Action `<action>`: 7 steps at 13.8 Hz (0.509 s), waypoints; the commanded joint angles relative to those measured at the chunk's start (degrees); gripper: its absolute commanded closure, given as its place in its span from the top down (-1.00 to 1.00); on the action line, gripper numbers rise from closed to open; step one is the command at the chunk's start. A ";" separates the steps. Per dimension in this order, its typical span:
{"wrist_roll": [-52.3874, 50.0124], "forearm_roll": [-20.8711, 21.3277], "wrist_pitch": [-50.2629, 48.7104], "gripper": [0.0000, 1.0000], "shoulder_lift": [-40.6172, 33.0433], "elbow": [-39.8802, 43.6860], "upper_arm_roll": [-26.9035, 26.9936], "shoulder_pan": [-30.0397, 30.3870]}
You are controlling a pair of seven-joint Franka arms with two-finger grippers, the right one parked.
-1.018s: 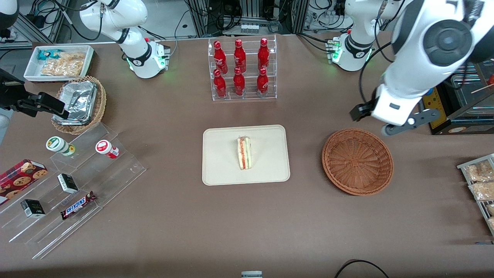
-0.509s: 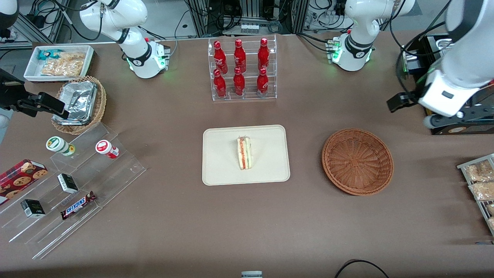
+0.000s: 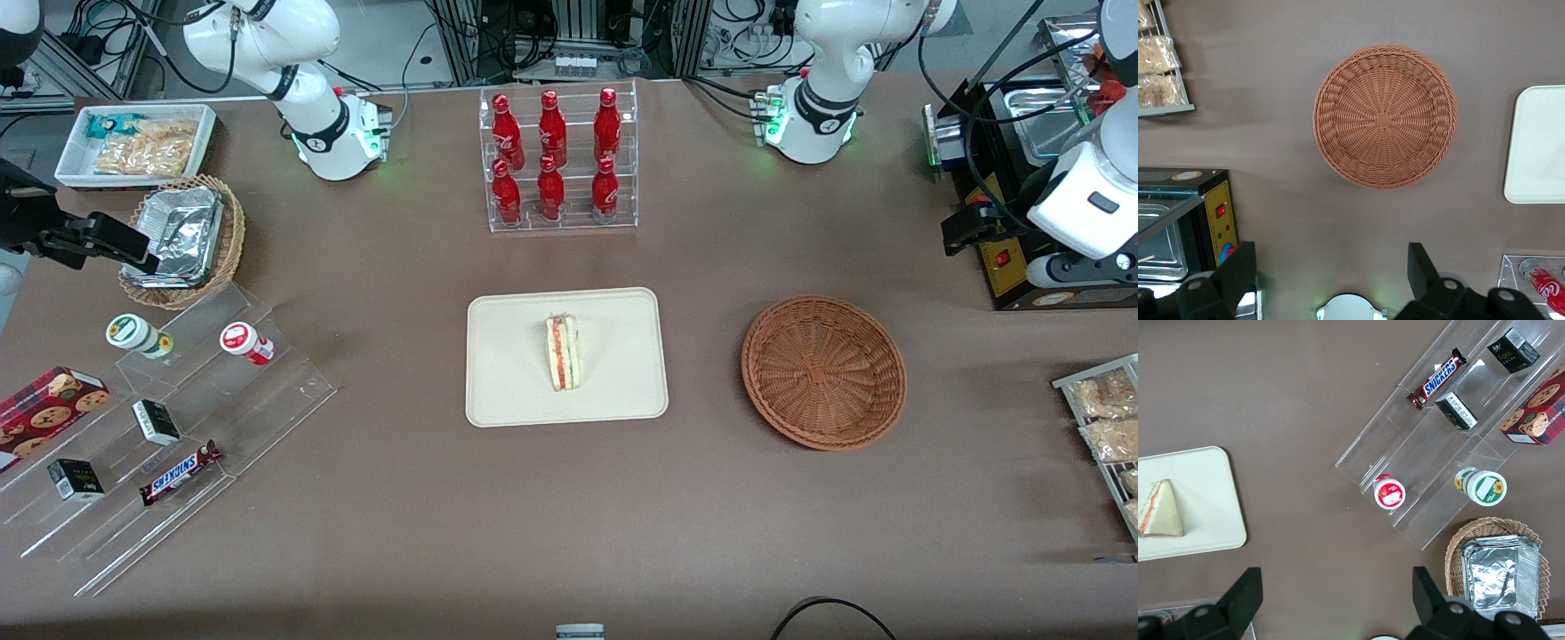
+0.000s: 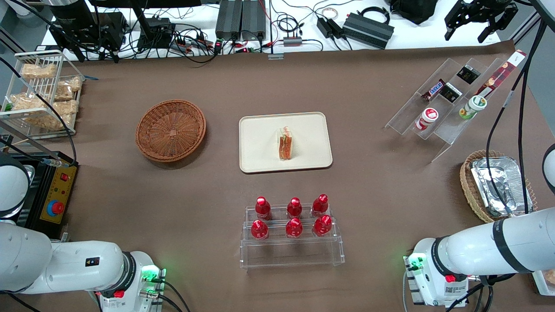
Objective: Place sandwich from basket to tray
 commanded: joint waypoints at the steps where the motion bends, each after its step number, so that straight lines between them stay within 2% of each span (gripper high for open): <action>1: 1.74 0.24 -0.30 0.99 -2.27 -0.75 1.45 0.08; 4: 1.74 -0.71 4.17 0.99 -7.37 -7.70 2.16 0.17; 7: 1.30 -1.07 3.31 0.99 -6.94 -6.48 2.78 0.08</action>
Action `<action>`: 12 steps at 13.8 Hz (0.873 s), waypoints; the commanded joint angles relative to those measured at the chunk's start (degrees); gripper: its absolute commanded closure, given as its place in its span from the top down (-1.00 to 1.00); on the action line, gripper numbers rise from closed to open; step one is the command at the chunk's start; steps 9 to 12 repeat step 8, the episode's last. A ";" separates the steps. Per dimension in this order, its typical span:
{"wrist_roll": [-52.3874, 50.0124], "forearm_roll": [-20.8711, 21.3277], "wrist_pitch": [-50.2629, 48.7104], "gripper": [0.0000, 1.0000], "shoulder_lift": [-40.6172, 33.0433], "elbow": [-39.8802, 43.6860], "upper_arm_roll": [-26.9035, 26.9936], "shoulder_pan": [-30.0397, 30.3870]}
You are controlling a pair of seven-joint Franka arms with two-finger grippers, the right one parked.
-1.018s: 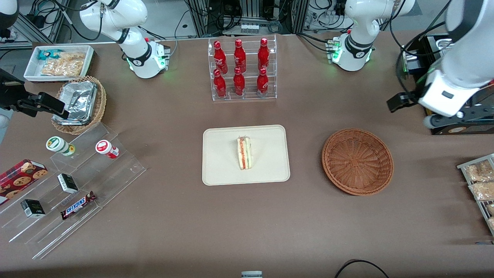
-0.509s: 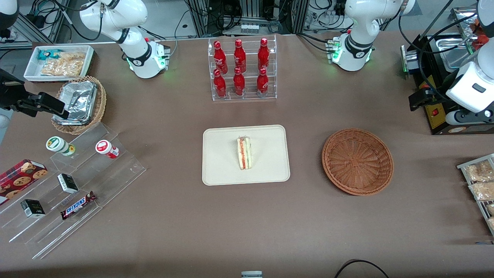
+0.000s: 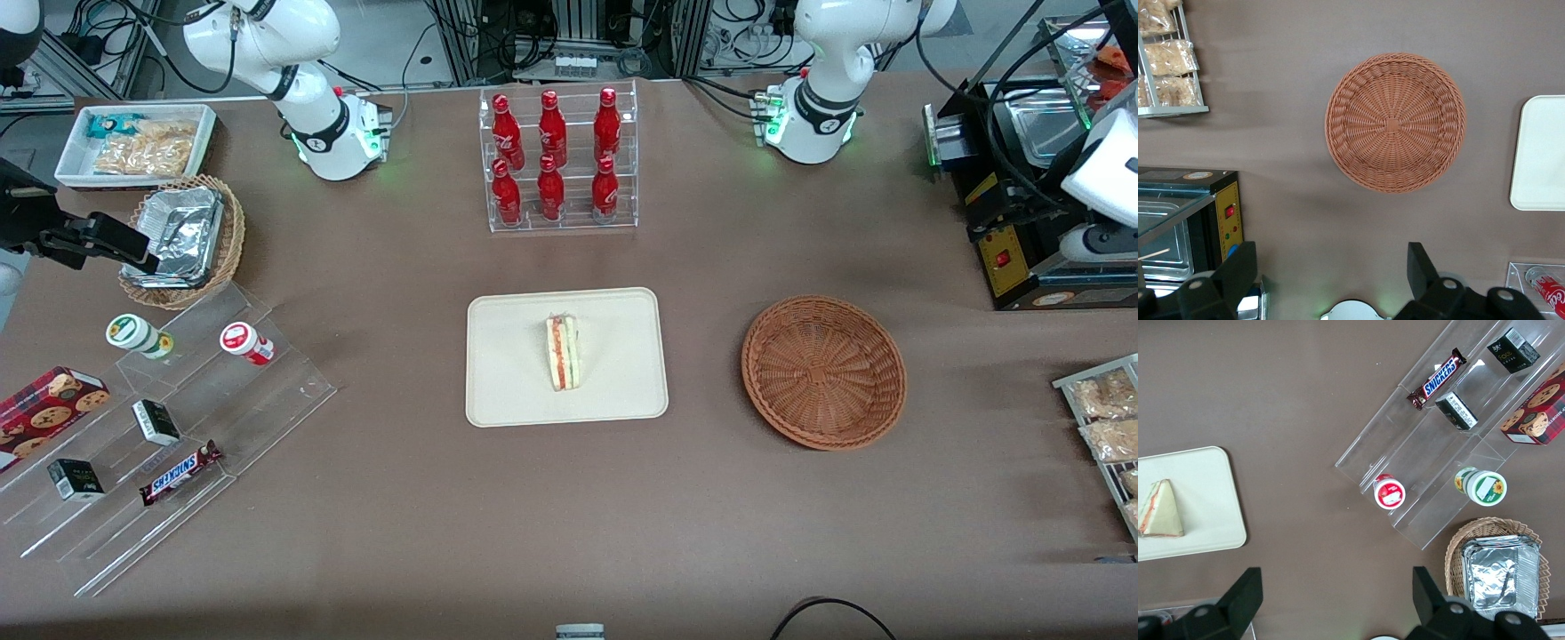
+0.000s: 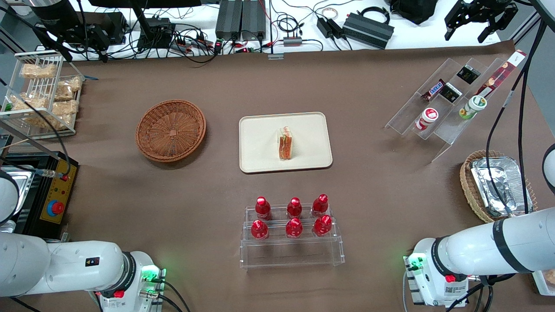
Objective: Place sandwich from basket to tray
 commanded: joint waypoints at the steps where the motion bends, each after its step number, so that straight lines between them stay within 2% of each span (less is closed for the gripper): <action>1: 0.95 -0.86 0.75 0.99 -1.75 -1.47 0.44 -0.01; 12: 0.25 -0.50 -0.48 0.99 -1.14 0.29 0.53 -0.01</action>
